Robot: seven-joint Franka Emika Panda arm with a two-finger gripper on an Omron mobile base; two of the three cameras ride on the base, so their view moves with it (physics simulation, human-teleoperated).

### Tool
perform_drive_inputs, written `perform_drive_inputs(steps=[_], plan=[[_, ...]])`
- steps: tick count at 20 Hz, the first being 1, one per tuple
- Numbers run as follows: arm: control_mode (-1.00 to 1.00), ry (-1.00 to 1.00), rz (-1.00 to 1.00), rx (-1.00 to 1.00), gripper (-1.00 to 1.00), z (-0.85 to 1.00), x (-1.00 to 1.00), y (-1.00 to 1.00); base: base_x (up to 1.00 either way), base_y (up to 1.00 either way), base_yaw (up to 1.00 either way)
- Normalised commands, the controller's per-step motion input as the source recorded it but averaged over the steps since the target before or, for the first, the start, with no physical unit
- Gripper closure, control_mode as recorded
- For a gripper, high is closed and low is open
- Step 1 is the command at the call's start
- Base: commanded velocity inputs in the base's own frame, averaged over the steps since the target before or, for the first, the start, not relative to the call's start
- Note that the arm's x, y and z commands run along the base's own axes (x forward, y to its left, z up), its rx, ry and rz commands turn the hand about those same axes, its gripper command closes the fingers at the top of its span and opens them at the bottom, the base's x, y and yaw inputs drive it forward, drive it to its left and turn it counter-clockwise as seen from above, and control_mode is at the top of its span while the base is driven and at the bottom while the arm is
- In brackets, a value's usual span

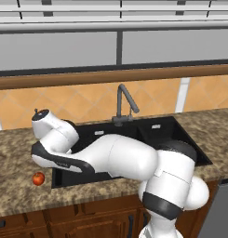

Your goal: Put the colander in the sink, put the apple in the colander, and turn on the sink faucet and pour water over the colander.

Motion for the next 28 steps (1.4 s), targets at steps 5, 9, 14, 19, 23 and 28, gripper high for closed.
perform_drive_inputs(steps=[5, 9, 14, 19, 23, 28], plan=[[-1.0, 0.01, 0.53, 0.12, -1.0, -0.02, 0.0, 0.22, 0.0, 0.0, 0.0], [-1.0, 0.0, 0.61, 0.07, -1.0, -0.1, 0.0, 0.2, 0.0, 0.0, 0.0], [-1.0, 0.01, 0.6, 0.07, -1.0, -0.19, 0.0, 0.19, 0.0, 0.0, 0.0], [-1.0, 0.04, 0.53, 0.04, -1.0, -0.26, 0.0, 0.3, 0.0, 0.0, 0.0], [-1.0, 0.03, 0.43, 0.0, -1.0, -0.23, 0.0, 0.31, 0.0, 0.0, 0.0], [-1.0, 0.0, 0.28, -0.01, -1.0, -0.13, 0.0, 0.25, 0.0, 0.0, 0.0]])
